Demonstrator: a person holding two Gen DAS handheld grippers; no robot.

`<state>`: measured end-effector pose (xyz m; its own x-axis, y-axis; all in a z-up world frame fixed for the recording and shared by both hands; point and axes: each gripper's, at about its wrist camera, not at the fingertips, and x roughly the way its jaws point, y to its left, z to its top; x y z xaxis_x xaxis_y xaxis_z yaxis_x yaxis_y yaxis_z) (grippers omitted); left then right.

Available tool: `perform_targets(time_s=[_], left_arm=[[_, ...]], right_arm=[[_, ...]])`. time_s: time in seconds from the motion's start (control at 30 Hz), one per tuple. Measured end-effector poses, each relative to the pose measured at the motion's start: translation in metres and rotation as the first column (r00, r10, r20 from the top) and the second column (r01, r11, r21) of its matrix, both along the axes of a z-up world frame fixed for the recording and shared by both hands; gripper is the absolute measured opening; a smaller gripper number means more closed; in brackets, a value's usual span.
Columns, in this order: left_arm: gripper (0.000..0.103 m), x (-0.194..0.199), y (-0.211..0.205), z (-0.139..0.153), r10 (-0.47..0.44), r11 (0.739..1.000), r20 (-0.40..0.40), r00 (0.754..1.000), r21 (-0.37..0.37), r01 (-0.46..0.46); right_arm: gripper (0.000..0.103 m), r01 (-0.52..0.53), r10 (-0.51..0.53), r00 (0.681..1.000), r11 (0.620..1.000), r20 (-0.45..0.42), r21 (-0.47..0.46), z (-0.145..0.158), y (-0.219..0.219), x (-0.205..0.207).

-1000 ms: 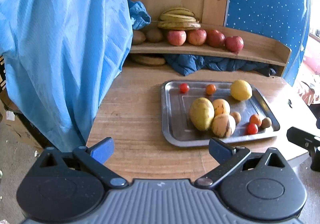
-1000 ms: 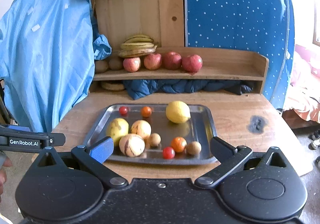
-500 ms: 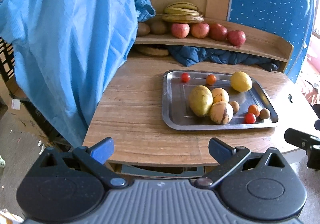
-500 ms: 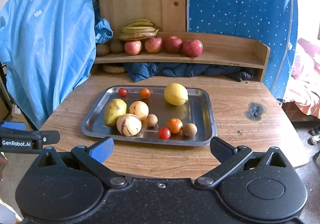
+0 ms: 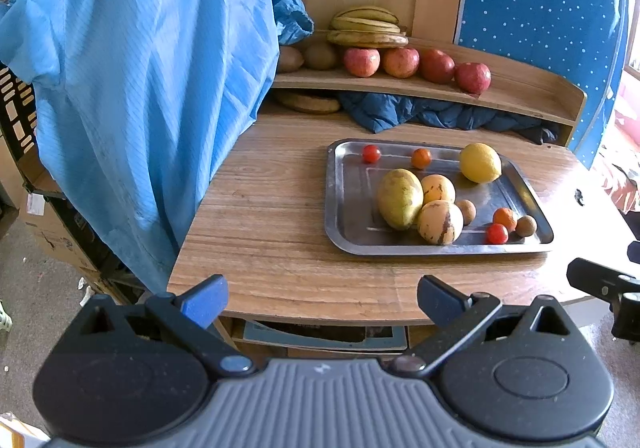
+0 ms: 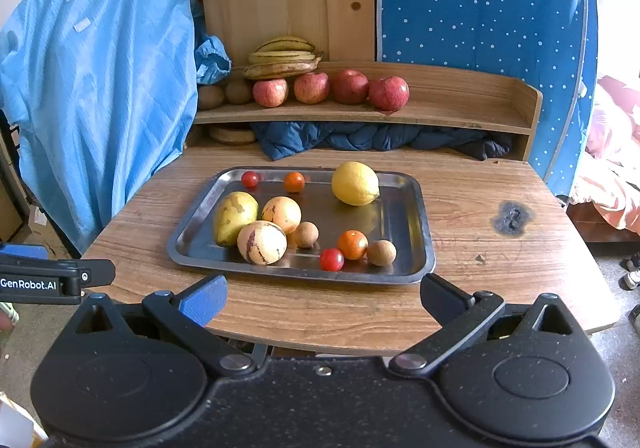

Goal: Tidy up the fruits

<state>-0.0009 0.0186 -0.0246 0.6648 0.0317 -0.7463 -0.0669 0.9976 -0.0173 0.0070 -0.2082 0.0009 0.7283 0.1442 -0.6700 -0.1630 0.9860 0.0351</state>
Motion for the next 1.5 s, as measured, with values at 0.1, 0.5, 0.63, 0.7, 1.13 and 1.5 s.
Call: perform_targets(time_s=[0.1, 0.5, 0.63, 0.7, 1.13, 1.5], left_arm=[[0.102, -0.0003, -0.0004, 0.0002, 0.002, 1.0, 0.0, 1.0, 0.0, -0.002], [0.102, -0.0046, -0.0009, 0.0011, 0.007, 1.0, 0.001, 1.0, 0.0, -0.007], [0.102, -0.0056, -0.0005, 0.0018, 0.008, 1.0, 0.0, 1.0, 0.001, -0.008], [0.102, -0.0067, 0.0, 0.002, 0.009, 1.0, 0.0, 1.0, 0.002, -0.009], [0.102, -0.0067, -0.0011, 0.0029, 0.014, 1.0, -0.005, 1.0, 0.007, -0.014], [0.102, -0.0013, 0.0001, 0.001, 0.009, 1.0, -0.013, 1.0, -0.001, -0.009]], right_arm=[[0.102, -0.001, 0.001, 1.0, 1.0, 0.0, 0.0, -0.0001, -0.0002, -0.0005], [0.102, 0.0, 0.0, 1.0, 1.0, 0.001, 0.0, 0.0004, 0.0001, -0.0039], [0.102, 0.001, -0.001, 1.0, 1.0, 0.0, 0.001, 0.0004, 0.0002, -0.0032], [0.102, 0.0, 0.0, 1.0, 1.0, 0.0, 0.003, 0.0005, -0.0004, -0.0058], [0.102, -0.011, 0.011, 1.0, 1.0, -0.007, 0.009, 0.0017, -0.0017, -0.0064], [0.102, -0.012, 0.012, 1.0, 1.0, -0.01, 0.009, 0.0003, -0.0033, -0.0034]])
